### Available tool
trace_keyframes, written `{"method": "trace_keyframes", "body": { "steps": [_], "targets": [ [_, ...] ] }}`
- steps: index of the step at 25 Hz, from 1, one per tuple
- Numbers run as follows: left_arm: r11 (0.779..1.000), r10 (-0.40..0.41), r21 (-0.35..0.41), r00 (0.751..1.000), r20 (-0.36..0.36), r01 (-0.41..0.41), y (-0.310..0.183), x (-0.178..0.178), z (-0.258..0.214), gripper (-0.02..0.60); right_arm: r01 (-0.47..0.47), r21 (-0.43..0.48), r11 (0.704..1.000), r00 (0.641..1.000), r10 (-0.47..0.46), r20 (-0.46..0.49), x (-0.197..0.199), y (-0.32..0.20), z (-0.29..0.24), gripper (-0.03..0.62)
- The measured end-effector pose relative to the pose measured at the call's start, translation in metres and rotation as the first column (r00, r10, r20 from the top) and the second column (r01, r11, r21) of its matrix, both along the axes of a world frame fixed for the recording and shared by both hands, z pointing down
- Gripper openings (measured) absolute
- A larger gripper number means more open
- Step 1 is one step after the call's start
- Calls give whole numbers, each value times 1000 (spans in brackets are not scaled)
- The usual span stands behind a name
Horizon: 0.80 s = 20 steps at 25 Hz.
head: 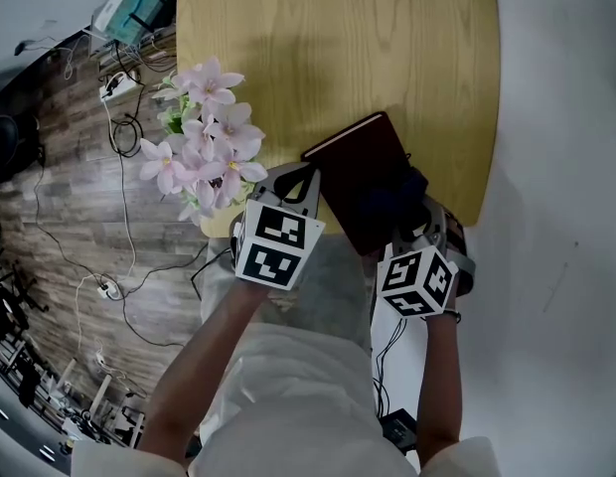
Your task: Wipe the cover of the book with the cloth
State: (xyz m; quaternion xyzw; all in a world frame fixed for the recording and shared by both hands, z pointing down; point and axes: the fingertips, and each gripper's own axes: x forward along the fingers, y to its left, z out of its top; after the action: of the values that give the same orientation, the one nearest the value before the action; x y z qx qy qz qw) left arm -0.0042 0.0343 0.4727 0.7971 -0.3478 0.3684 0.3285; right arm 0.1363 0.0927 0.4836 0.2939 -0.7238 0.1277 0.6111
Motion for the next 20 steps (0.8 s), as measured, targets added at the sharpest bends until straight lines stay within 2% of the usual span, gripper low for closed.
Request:
{"method": "trace_keyframes", "body": {
  "steps": [20],
  "targets": [
    [1000, 18, -6, 1000, -2, -18, 1, -1, 3, 9, 27, 106, 994, 998, -33, 53, -40, -91, -3, 149]
  ]
}}
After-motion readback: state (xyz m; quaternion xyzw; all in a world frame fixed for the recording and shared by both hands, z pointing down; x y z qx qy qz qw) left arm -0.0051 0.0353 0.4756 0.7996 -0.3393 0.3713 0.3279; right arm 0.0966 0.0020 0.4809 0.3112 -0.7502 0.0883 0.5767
